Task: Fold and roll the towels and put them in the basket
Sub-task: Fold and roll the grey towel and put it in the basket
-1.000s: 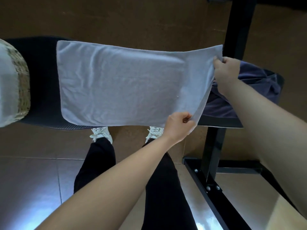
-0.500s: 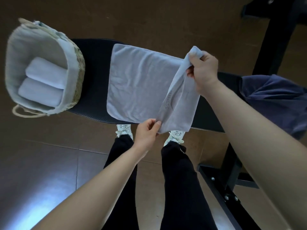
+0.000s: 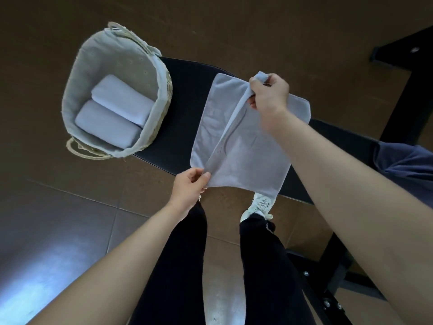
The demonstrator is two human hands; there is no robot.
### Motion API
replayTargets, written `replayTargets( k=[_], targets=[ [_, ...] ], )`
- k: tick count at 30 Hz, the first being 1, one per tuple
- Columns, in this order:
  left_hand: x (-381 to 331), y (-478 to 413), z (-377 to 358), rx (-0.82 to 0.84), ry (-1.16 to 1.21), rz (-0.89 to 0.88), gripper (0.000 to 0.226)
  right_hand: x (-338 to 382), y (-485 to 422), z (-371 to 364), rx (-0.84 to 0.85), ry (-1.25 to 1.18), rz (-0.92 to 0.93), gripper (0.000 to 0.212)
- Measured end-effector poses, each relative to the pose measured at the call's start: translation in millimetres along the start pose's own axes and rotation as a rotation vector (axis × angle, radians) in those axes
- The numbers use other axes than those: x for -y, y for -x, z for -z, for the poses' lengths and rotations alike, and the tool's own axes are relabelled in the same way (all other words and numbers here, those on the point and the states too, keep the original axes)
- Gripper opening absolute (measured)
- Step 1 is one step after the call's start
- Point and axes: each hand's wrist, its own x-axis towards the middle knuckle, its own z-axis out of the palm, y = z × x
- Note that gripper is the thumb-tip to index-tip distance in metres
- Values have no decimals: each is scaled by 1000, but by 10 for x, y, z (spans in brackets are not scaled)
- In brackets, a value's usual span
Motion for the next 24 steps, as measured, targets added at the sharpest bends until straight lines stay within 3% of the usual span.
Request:
replayTargets(
  k=[6,11,14,20,24],
  targets=[
    [124,-415,216,-181,-235,-4,4,-89,-139,-362,68,156,7,3],
    [132,-544,204,-224,-345,34,8,-303,-185,-439,389,280,24,30],
    [166,-577,170,-212,-323,-5,10,-527,-212,-330,323,479,129,38],
    [206,-585,204,-142,-351,32,19,-1052,161,96,175,771,349,34],
    [230,-582,279,-183,-393,3,16,-1493,473,380,218,1117,340,56]
  ],
)
